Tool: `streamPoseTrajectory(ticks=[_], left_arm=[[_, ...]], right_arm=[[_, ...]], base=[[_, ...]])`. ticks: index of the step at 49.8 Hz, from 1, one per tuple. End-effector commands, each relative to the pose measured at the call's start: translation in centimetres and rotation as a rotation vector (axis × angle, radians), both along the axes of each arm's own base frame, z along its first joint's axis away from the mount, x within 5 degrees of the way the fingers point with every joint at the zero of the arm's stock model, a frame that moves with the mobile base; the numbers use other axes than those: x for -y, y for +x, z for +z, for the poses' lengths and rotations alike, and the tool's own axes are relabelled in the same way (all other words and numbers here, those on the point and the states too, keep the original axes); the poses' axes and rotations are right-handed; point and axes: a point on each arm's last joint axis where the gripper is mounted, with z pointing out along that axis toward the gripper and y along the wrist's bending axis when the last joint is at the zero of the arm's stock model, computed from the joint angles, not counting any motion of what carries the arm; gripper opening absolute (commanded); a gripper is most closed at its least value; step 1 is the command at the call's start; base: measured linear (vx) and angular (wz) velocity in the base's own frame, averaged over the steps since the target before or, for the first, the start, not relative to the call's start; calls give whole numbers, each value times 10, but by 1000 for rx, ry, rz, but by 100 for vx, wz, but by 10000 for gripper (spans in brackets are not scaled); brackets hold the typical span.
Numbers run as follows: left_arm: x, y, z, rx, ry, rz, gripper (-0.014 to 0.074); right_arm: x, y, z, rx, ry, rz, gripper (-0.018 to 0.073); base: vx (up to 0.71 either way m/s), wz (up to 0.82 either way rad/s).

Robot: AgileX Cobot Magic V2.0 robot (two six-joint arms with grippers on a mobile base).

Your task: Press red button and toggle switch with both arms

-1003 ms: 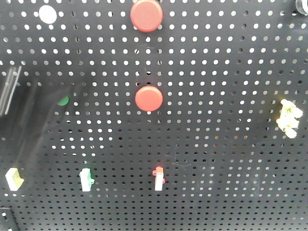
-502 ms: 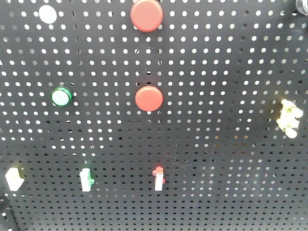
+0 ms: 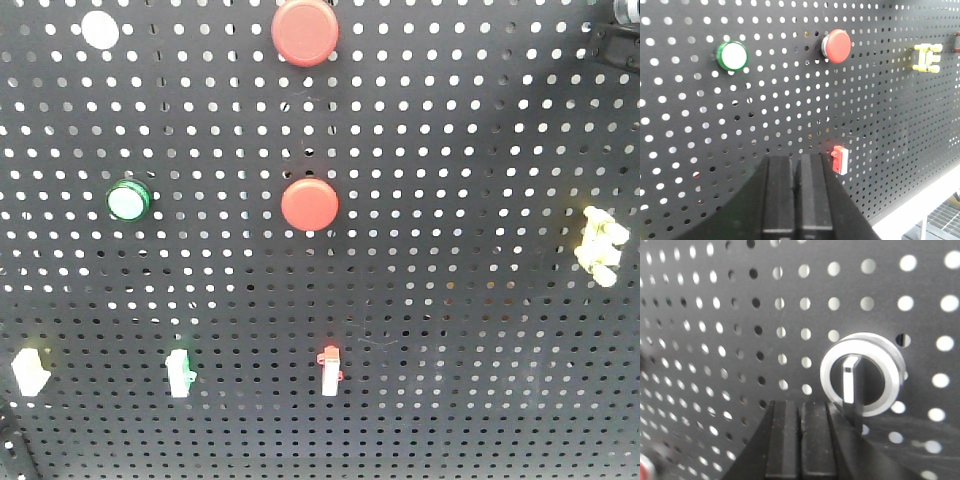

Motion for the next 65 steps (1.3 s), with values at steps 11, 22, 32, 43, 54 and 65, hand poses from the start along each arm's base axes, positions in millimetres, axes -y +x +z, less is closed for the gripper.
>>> streamPoseTrajectory(ticks=[11, 22, 32, 43, 54, 65], left_arm=[[-4, 1, 13, 37, -59, 37, 2], [-4, 0, 13, 36, -58, 35, 2], [-4, 0, 2, 17, -43, 36, 2], [-9, -6, -45, -54, 10, 38, 2], [-16, -15, -77, -82, 32, 39, 2], [-15, -15, -79, -88, 38, 33, 2]], right_arm=[[19, -6, 21, 111, 27, -214, -3], [15, -14, 17, 77, 15, -166, -3], [23, -41, -20, 71, 12, -270, -3], [22, -93, -98, 36, -129, -301, -3], [21, -144, -176, 39, -136, -320, -3], [22, -161, -209, 70, -124, -341, -3]], base=[[0, 0], [0, 0], [0, 0], [0, 0], [0, 0], [0, 0]])
